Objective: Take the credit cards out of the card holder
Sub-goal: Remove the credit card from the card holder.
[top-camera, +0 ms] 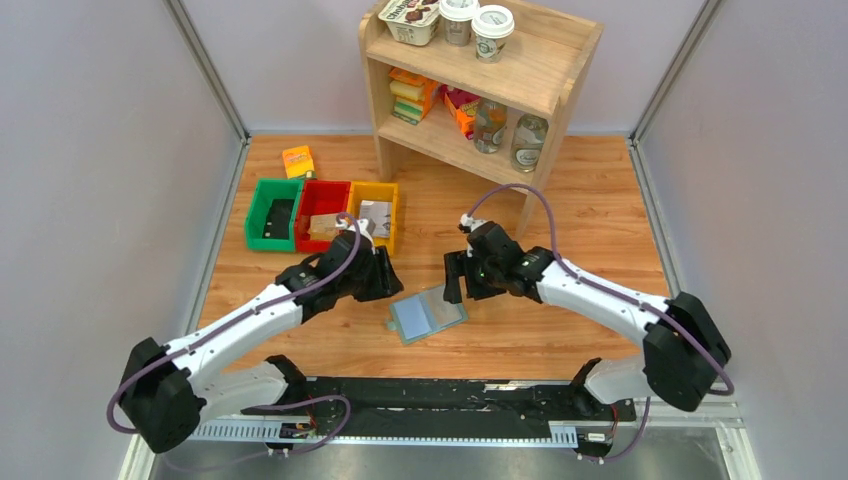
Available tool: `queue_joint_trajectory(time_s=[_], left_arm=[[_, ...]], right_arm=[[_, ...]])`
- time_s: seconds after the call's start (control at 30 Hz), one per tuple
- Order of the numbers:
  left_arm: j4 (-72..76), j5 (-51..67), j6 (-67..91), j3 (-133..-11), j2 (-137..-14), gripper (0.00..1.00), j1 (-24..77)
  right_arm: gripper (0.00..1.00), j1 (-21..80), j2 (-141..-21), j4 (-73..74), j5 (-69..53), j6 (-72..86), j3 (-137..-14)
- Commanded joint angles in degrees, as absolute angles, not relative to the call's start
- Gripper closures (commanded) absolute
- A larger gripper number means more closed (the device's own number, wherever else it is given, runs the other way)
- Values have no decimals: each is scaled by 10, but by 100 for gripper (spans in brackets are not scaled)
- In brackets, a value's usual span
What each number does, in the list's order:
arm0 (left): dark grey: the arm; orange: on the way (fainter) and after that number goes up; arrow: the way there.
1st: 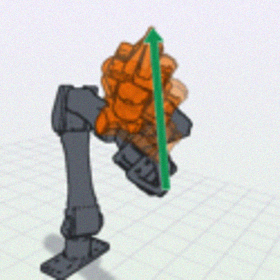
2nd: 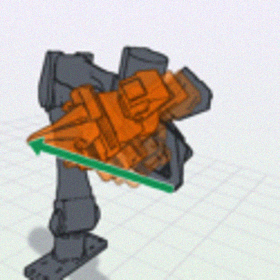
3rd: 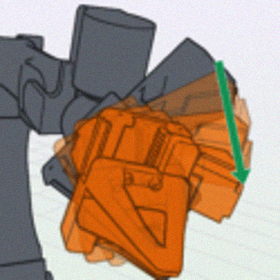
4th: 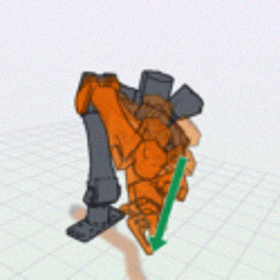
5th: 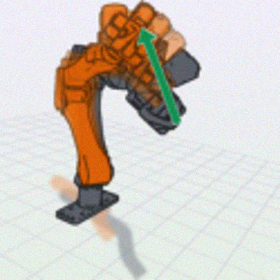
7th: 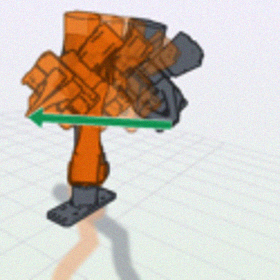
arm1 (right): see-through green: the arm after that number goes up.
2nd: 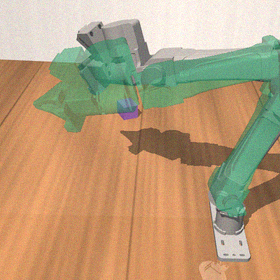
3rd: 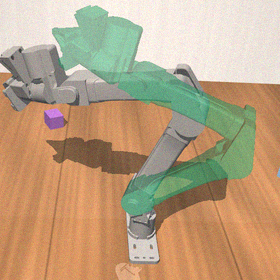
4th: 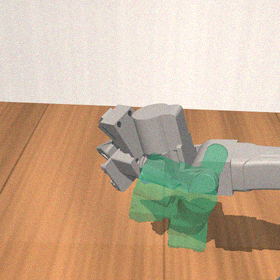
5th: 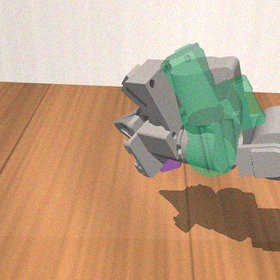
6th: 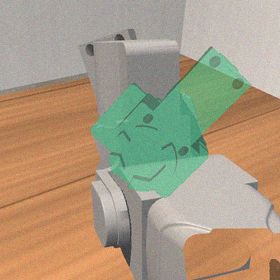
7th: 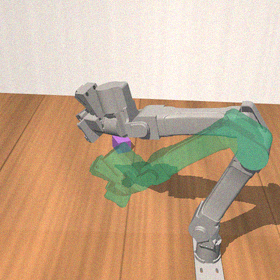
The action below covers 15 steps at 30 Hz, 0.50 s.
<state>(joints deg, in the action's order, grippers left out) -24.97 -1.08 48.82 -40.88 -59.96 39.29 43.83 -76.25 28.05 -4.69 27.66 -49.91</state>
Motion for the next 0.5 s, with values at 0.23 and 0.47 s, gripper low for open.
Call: queue_joint_trajectory(time_s=[0.23,0.47], left_arm=[[-185,2,502,-371,-707,50,439],[-152,6,526,-325,-724,63,439]], right_arm=[[41,476,-888,300,-1,319,-572],[47,490,-936,298,-4,329,-583]])
